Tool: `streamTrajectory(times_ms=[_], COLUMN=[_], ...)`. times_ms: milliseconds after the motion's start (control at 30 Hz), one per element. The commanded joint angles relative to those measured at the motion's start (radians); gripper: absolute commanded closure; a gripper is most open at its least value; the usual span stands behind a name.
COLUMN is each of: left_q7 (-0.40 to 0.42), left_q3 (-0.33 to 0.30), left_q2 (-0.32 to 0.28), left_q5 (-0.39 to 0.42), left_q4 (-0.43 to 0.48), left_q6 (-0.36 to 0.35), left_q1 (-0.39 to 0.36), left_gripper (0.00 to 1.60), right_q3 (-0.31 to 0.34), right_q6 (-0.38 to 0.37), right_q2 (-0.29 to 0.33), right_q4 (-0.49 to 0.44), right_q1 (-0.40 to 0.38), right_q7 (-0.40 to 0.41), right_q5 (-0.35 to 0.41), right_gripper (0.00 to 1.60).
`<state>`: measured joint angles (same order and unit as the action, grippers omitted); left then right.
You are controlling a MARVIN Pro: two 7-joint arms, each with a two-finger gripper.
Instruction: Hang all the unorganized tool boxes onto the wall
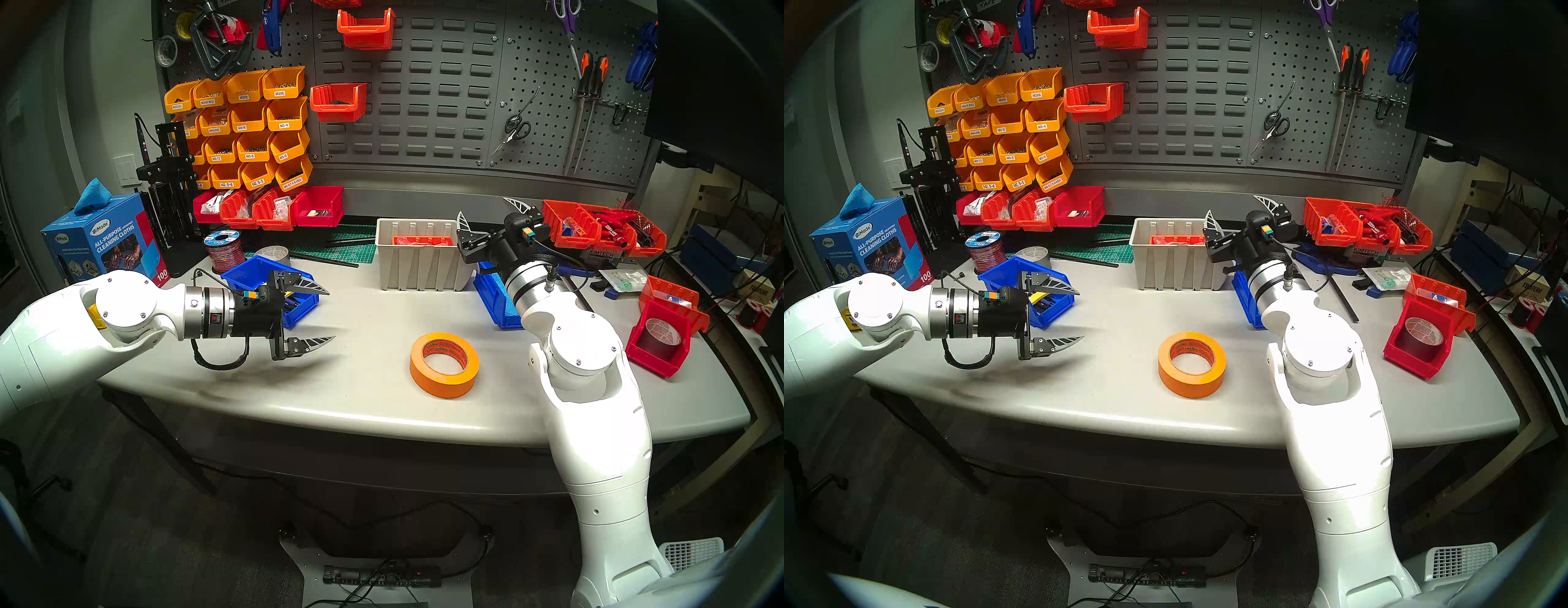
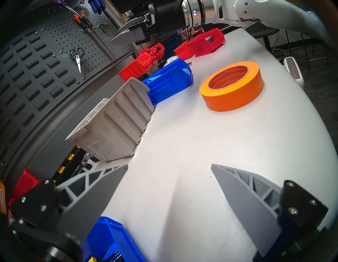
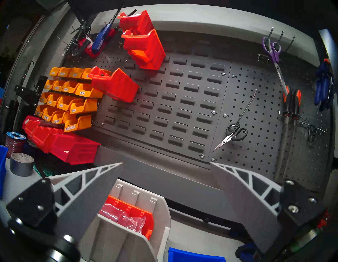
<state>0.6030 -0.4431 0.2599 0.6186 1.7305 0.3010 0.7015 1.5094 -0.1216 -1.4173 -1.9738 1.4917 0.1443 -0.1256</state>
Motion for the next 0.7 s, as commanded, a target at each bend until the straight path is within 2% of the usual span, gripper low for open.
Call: streamTrajectory(times_ms=[0, 133, 300, 467, 667], left_q7=[0.003, 0.003, 0.003, 0.002, 0.002], left_q3=[-0.008, -0.008, -0.008, -0.008, -0.007], left_q2=[-0.001, -0.001, -0.001, -0.001, -0.001], left_q5=[0.001, 0.001, 0.001, 0.001, 0.001], left_q4=[0.002, 0.002, 0.002, 0.002, 0.002], left_q6=[0.0, 0.0, 0.0, 0.001, 0.001], left_q1=[-0.009, -0.009, -0.009, -0.009, -0.009], left_gripper=[0.0, 0.0, 0.0, 0.0, 0.0], right_q3=[0.004, 0.001, 0.012, 0.029, 0.04], right_q6=[0.01, 0.013, -0.031, -0.087, -0.189], right_q2=[-0.002, 0.009, 0.013, 0.009, 0.034], right_q4=[-0.01, -0.01, -0.026, -0.053, -0.12], right_q1=[-0.009, -0.008, -0.005, -0.008, -0.016], right_q7=[-0.009, -0.004, 0.024, 0.05, 0.111], right_q5=[-0.004, -0.01, 0.018, 0.045, 0.074], right_gripper=[0.0, 0.0, 0.0, 0.0, 0.0])
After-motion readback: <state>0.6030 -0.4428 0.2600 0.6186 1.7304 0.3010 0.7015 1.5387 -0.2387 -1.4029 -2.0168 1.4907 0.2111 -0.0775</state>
